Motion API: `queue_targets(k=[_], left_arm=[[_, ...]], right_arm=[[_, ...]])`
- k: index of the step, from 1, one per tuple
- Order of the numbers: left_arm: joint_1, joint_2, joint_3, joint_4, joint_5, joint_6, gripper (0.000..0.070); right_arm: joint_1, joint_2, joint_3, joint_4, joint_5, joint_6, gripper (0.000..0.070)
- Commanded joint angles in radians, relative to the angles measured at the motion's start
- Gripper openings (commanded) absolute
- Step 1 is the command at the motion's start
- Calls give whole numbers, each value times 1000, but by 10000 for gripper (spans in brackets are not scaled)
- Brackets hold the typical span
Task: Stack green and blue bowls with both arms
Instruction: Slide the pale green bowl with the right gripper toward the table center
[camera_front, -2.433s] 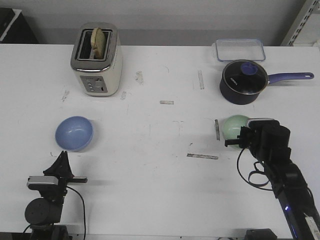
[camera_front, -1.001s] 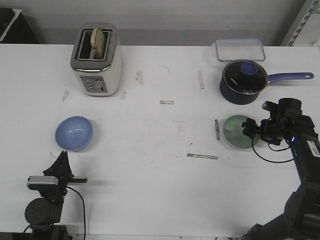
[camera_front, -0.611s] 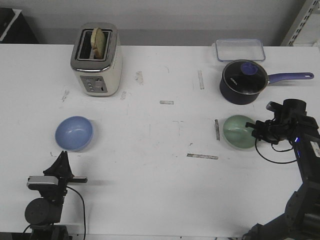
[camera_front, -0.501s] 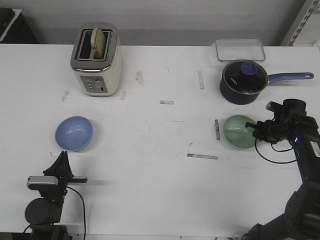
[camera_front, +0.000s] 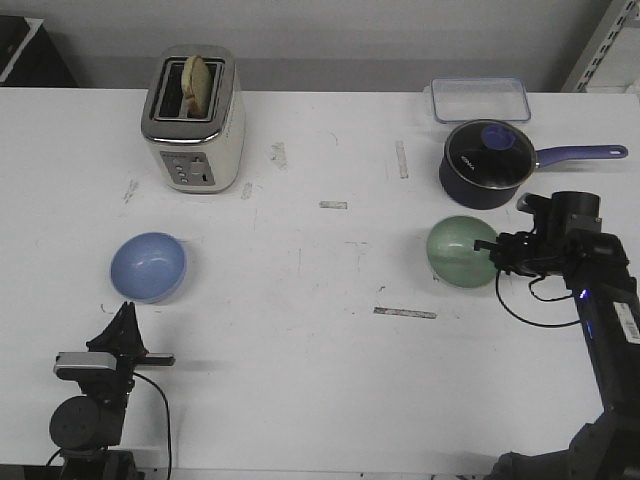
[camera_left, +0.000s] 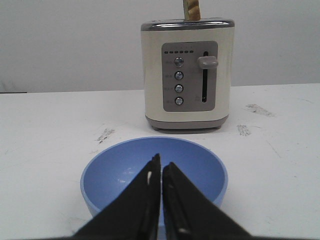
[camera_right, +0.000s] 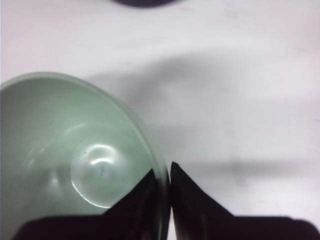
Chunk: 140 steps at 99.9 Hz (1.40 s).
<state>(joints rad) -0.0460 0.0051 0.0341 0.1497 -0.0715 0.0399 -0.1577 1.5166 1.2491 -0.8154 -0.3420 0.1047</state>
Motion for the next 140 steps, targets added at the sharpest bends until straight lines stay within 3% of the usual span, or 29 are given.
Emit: queue_targets(k=[1,35,59,84,130,140], left_arm=[[1,-2,-22,15,5,12,2],[1,-2,-22,15,5,12,2],[1,-2,-22,15,5,12,2],[1,-2,-22,15,5,12,2],[1,-2,-22,15,5,12,2],[1,-2,-22,15,5,12,2]], right_arm=[[54,0,15,17,-9,77,12],[438,39,14,135,15,302,11],[630,127,14,169,138,416,10],[670,171,14,263,169,500,10],[676,201,14,294,215,501,14],[676,201,14,294,215,501,77]])
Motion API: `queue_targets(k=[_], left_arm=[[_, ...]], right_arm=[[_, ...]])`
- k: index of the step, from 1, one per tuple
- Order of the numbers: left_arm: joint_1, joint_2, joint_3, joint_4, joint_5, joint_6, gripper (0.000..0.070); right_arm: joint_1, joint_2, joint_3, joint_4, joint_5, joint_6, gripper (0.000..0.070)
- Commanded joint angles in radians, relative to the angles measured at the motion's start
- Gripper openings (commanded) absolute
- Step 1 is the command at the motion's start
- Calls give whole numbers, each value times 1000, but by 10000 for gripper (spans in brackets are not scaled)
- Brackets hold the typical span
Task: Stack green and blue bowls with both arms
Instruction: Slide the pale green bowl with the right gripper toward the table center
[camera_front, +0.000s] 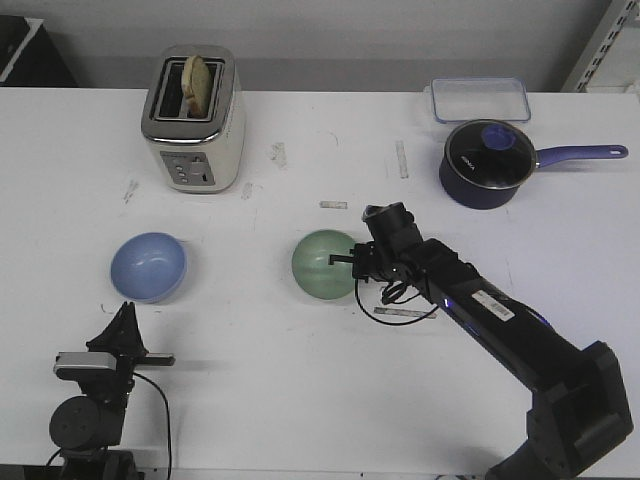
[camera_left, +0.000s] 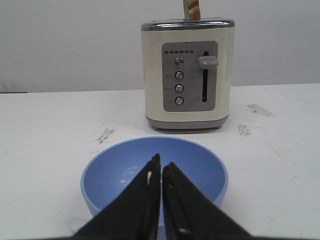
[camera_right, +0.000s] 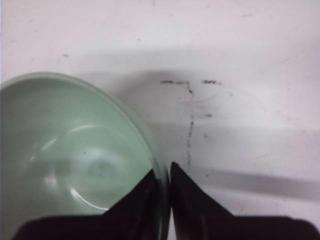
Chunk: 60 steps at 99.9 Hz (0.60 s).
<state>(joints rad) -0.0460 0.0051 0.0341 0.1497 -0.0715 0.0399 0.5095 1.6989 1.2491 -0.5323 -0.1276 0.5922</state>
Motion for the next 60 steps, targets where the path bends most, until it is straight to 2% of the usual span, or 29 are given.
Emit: queue_targets(k=[1,8,21,34,40,52,60], left_arm=[[1,-2,-22,15,5,12,2],[1,-2,-22,15,5,12,2],[1,-2,-22,15,5,12,2],[1,-2,-22,15,5,12,2],[1,-2,-22,15,5,12,2],[1,-2,-22,15,5,12,2],[1,-2,-22,15,5,12,2]], right_arm=[[9,19,14,11,1,13,90],[9,19,14,11,1,13,153],[10,19,14,12,1,11,196],[14,13,14,12,18,-3,370],[14,0,14,11,24,-25,425],[14,-39,14,18,27,-91,431],[14,-73,14,24,26,-180,429]])
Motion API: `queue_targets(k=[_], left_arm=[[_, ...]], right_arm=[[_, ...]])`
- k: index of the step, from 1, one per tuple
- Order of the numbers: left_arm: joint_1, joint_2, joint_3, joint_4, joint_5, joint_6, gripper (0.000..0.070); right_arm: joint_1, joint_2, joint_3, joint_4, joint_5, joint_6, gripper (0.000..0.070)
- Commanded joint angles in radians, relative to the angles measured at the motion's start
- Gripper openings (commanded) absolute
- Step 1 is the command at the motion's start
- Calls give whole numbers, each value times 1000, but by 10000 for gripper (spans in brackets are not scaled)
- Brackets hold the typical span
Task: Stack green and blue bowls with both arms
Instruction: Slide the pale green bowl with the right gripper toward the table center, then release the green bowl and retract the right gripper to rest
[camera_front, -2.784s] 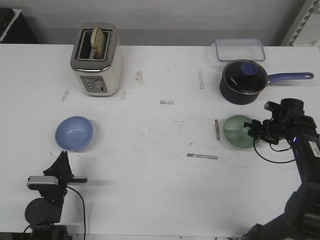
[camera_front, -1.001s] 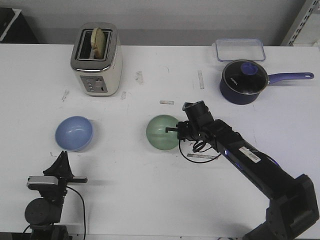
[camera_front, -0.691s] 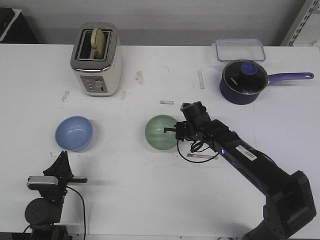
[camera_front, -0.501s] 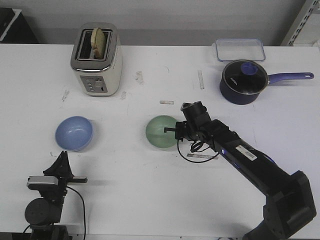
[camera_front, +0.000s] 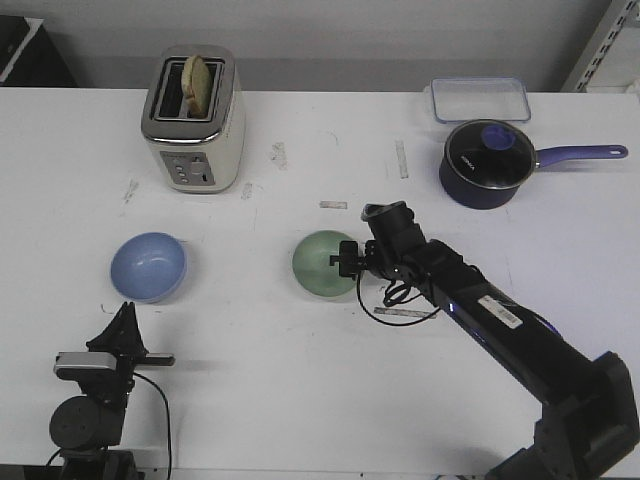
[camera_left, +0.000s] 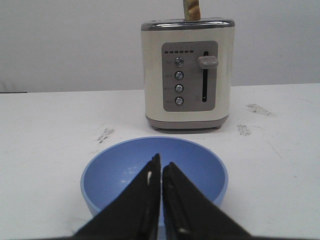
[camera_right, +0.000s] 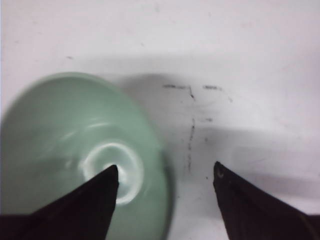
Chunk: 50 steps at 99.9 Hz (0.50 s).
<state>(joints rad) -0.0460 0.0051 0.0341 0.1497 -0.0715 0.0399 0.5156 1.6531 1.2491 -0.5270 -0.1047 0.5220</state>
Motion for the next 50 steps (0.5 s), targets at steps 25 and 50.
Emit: queue_targets(k=[25,50], left_arm=[[1,-2,-22,15,5,12,1],[1,-2,-22,15,5,12,2]], right_arm=[[-5,-144,0,49,4,-461,412],[-97,-312,-146,279,1,-530,142]])
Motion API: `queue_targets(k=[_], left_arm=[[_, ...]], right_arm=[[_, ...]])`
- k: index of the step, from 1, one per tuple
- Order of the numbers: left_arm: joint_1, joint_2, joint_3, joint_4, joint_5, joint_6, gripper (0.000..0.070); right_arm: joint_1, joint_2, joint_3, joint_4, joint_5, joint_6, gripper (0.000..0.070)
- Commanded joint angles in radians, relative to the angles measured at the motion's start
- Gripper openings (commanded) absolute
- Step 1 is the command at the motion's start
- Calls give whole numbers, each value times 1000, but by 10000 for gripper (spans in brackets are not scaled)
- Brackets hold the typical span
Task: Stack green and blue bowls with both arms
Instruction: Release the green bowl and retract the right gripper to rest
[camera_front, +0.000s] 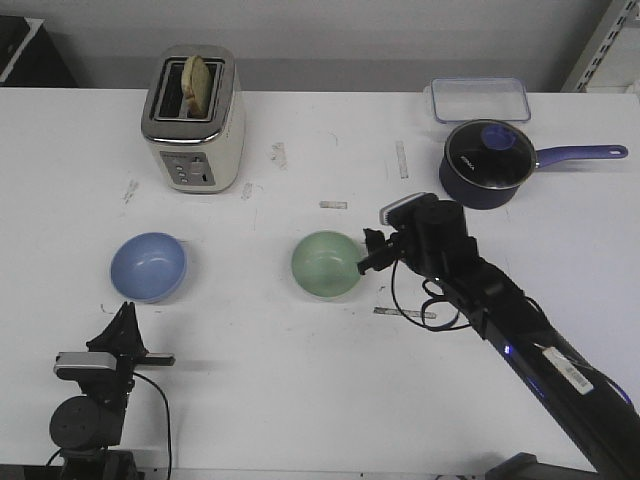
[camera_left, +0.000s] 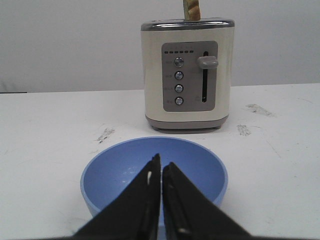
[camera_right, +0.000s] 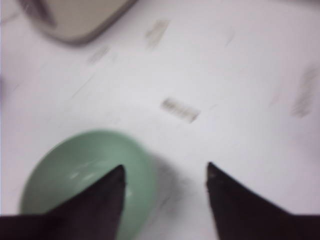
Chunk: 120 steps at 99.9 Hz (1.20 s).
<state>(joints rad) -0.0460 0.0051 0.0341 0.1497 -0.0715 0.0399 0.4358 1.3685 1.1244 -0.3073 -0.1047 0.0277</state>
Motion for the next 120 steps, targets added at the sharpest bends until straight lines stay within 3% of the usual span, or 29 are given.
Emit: queue_targets(k=[1,22,52,70,104,120], left_arm=[[1,-2,-22,15,5,12,2],[1,-2,-22,15,5,12,2],[1,-2,-22,15,5,12,2],[1,-2,-22,15,5,12,2],[1,-2,-22,15,5,12,2],[1,-2,-22,15,5,12,2]], right_arm=[[-23,-33,-27,69,1,-36,131],[-163,-174,-165,187,1,-20,9],[-360,-405,-417,322,2,2,10],[-437,-573,-552,330,2,3,10],[-462,-908,-737,327,1,2,10],[-462,-1032,-744,252,1,2,10]])
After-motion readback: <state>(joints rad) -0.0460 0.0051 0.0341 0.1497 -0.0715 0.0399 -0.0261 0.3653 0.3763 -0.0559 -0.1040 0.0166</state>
